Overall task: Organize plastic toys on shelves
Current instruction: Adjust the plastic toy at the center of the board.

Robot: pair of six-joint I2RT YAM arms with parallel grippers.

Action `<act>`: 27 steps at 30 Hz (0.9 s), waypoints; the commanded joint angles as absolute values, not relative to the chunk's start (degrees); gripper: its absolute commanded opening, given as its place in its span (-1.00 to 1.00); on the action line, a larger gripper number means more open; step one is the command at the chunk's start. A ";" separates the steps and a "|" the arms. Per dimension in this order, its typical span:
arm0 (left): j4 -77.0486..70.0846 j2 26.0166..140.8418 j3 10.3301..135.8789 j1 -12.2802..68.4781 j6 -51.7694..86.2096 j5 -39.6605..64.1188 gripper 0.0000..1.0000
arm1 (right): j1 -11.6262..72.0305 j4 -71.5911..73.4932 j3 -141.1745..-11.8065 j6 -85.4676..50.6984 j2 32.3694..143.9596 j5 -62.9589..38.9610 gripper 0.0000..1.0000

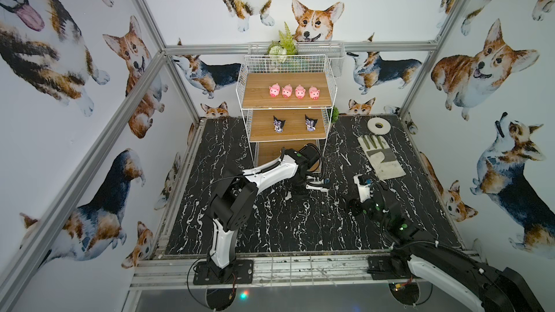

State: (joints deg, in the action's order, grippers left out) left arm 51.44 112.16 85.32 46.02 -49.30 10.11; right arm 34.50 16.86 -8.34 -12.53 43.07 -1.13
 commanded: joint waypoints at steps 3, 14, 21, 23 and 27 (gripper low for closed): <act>50.95 114.05 86.53 46.08 -50.71 9.59 0.18 | 34.52 19.91 -8.15 -11.56 43.15 -0.77 0.68; 50.17 117.10 86.64 47.07 -50.74 9.06 0.15 | 34.49 20.44 -8.12 -11.53 43.76 -1.32 0.68; 54.16 120.06 89.39 47.29 -50.45 9.36 0.13 | 34.54 20.68 -8.04 -11.59 43.95 -1.33 0.68; 55.30 120.95 90.06 47.29 -50.36 8.93 0.13 | 34.54 20.67 -8.07 -11.58 43.86 -1.20 0.69; 56.34 122.07 91.29 47.30 -49.97 8.60 0.07 | 34.54 20.77 -7.98 -11.51 43.94 -1.17 0.69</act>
State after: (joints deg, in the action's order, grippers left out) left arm 53.21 121.43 90.52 47.29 -49.08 8.58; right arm 34.50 17.80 -8.21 -11.99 43.94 -1.37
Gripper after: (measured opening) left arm 0.545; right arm 0.845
